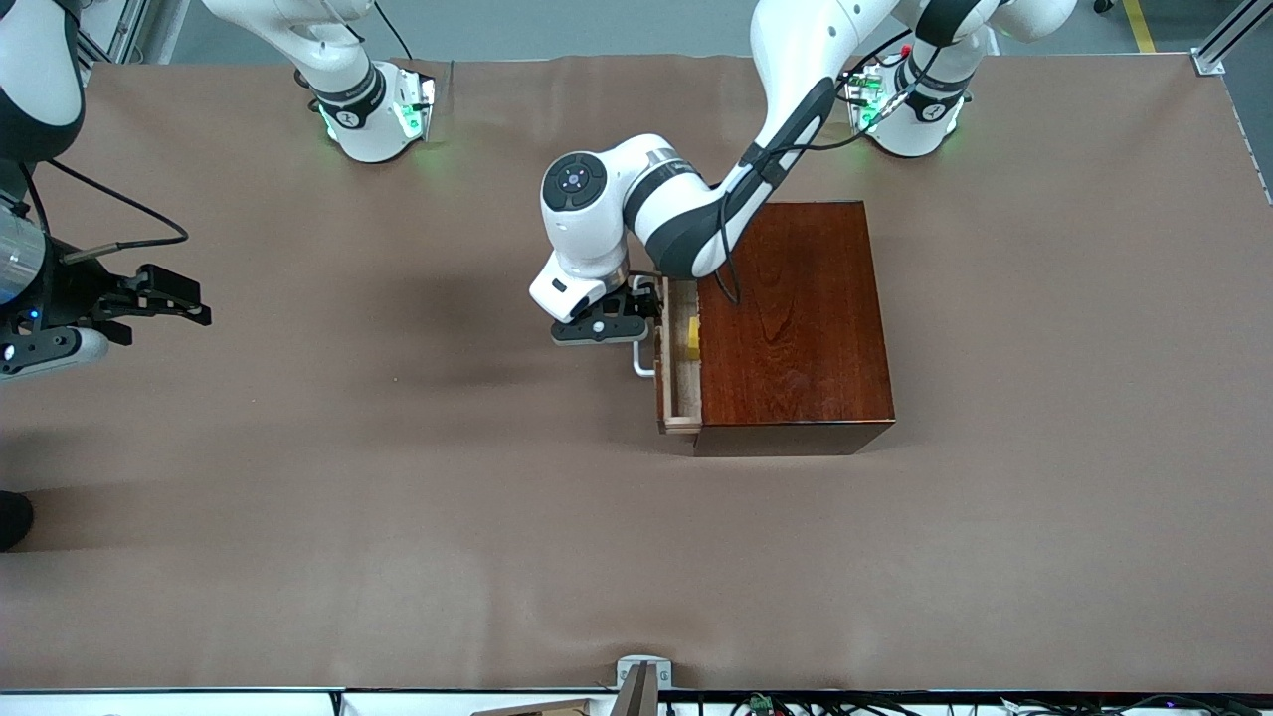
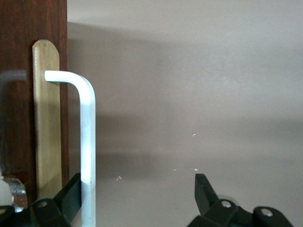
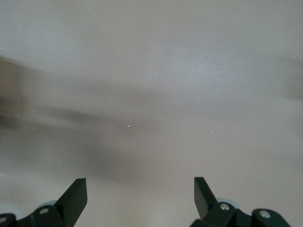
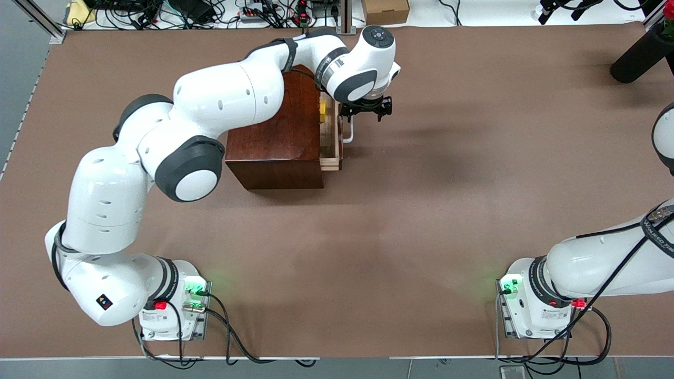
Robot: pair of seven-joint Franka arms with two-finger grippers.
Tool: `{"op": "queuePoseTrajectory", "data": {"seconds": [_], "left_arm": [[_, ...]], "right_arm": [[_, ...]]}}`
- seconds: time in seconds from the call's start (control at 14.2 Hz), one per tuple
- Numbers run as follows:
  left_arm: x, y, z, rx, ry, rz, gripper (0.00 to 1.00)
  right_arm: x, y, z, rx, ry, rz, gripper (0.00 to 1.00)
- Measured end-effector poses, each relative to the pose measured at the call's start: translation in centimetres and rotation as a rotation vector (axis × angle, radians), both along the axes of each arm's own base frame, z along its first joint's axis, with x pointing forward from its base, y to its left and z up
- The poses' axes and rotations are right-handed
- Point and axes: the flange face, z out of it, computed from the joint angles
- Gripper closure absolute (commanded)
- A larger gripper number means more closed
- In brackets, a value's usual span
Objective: Open drawer, take yellow block, close drawer
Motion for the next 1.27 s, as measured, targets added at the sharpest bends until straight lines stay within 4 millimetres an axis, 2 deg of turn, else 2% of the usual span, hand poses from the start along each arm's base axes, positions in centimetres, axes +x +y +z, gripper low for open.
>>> {"op": "queuePoseTrajectory", "data": {"seconds": [1.27], "left_arm": [[-1.0, -2.7, 0.6, -0.165, -0.036, 0.032, 0.0]], "right_arm": [[0.1, 0.7, -0.3, 0.002, 0.0, 0.016, 0.0]]}}
